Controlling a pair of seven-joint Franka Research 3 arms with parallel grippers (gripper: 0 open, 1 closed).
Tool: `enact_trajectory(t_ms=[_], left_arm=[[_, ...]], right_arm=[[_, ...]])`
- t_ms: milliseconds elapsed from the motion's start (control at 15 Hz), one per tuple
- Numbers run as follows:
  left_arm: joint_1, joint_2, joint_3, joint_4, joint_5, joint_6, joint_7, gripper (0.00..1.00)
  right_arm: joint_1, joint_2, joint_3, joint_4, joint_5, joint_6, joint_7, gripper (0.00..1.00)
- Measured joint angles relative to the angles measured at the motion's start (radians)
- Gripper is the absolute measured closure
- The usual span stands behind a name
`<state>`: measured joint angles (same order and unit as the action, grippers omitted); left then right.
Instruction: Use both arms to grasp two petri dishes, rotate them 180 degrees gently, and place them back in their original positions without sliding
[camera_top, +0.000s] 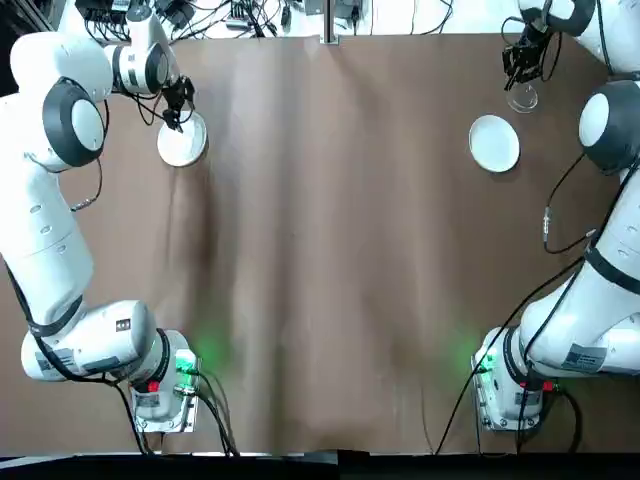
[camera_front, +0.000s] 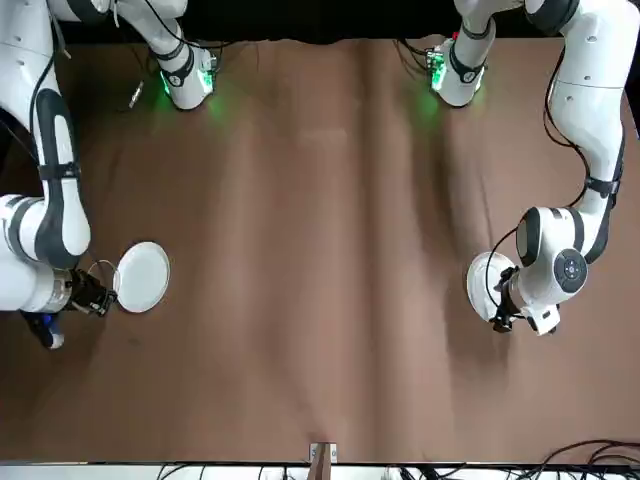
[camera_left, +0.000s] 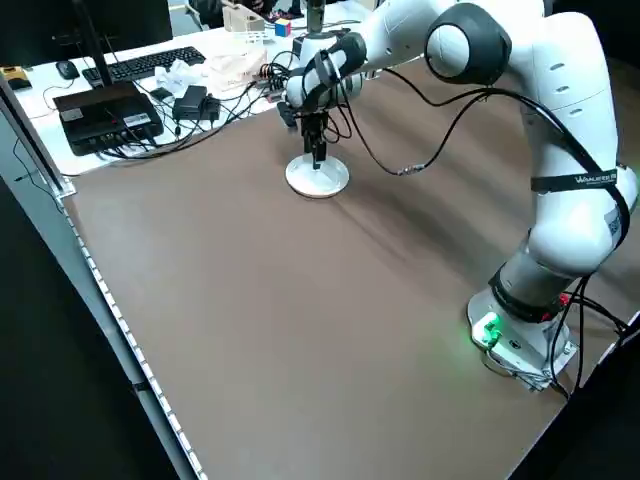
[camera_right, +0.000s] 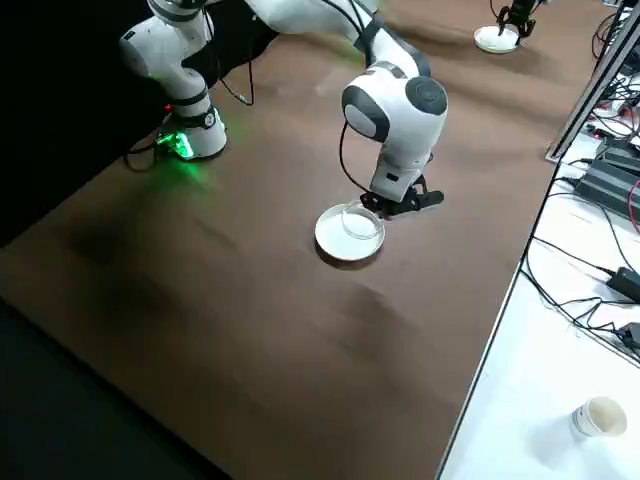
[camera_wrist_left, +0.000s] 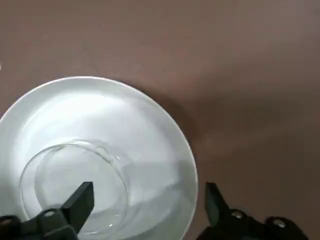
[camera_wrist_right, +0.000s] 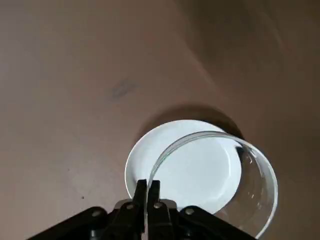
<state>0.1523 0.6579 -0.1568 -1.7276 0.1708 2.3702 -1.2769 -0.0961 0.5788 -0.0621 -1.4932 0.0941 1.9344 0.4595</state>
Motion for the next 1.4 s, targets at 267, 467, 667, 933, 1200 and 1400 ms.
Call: enact_trajectory(t_ms=[267, 467, 667, 933, 1200, 1400], left_arm=[[-0.004, -0.065, -0.034, 0.004, 0.001, -0.102, 0.286, 0.0], [-0.005, -0.122, -0.068, 0.005, 0.002, -0.162, 0.502, 0.0], [-0.004, -0.178, -0.09, 0.007, 0.002, -0.207, 0.736, 0.0], [-0.004, -0.27, -0.132, 0.013, 0.002, -0.249, 0.949, 0.0], [-0.004, -0.35, -0.155, 0.023, 0.002, -0.257, 1.01, 0.0], [-0.004, -0.369, -0.165, 0.051, 0.002, -0.262, 1.092, 0.0]], right_arm=[[0.001, -0.012, 0.001, 0.017, 0.0, -0.009, -0.225, 0.96], [0.002, -0.02, 0.001, 0.017, 0.0, -0.012, -0.387, 0.96], [0.002, -0.021, 0.001, 0.017, 0.0, -0.016, -0.547, 0.96], [0.005, -0.026, 0.002, 0.017, 0.0, -0.056, -0.646, 0.96], [0.005, -0.031, 0.002, 0.017, 0.0, -0.121, -0.821, 0.96], [0.01, -0.031, 0.003, 0.017, 0.0, -0.154, -1.006, 0.96]])
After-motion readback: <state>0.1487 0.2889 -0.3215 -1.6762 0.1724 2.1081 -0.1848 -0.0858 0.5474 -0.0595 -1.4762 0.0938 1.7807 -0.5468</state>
